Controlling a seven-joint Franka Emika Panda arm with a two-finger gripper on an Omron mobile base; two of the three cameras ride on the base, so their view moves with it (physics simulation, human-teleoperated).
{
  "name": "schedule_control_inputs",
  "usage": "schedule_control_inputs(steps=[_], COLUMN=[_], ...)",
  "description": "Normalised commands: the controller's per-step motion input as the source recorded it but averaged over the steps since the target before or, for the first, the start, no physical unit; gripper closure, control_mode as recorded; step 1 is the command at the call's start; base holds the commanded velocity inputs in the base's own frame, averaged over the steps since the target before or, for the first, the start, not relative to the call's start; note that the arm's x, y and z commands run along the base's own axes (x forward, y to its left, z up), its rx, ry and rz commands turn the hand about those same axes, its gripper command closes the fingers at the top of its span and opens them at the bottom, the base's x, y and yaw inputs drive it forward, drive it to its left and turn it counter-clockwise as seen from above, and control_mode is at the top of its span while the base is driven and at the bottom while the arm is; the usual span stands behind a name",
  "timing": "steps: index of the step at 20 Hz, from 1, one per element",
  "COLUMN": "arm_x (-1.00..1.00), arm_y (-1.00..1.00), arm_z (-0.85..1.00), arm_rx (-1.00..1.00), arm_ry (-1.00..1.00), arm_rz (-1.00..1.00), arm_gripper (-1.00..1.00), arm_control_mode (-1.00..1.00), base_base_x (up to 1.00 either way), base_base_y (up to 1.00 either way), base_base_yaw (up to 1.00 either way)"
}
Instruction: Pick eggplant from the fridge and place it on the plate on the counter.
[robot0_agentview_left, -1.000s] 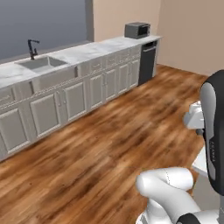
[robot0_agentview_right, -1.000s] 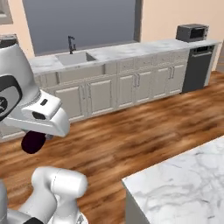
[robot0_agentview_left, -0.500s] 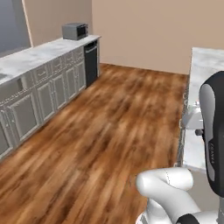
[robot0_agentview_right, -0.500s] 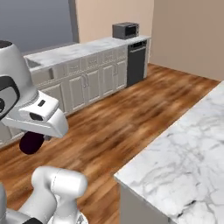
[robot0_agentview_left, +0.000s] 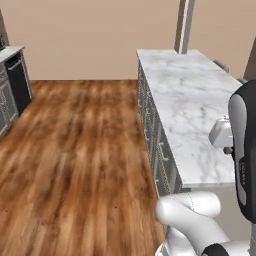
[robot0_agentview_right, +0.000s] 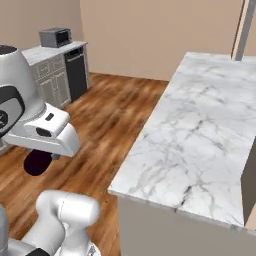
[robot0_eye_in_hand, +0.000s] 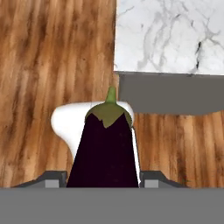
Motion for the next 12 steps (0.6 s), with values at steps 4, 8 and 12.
schedule_control_inputs(steps=[4, 8, 12], arm_x=[0.0, 0.0, 0.0], arm_y=[0.0, 0.0, 0.0], arm_z=[0.0, 0.0, 0.0], arm_rx=[0.0, 0.0, 0.0], arm_ry=[0.0, 0.0, 0.0], arm_rz=[0.0, 0.0, 0.0], arm_gripper=[1.0, 1.0, 1.0], arm_control_mode=[1.0, 1.0, 1.0], base_base_x=[-0.17, -0.13, -0.13], base_base_y=[0.06, 0.13, 0.22], base_base_yaw=[-0.77, -0.77, -0.77])
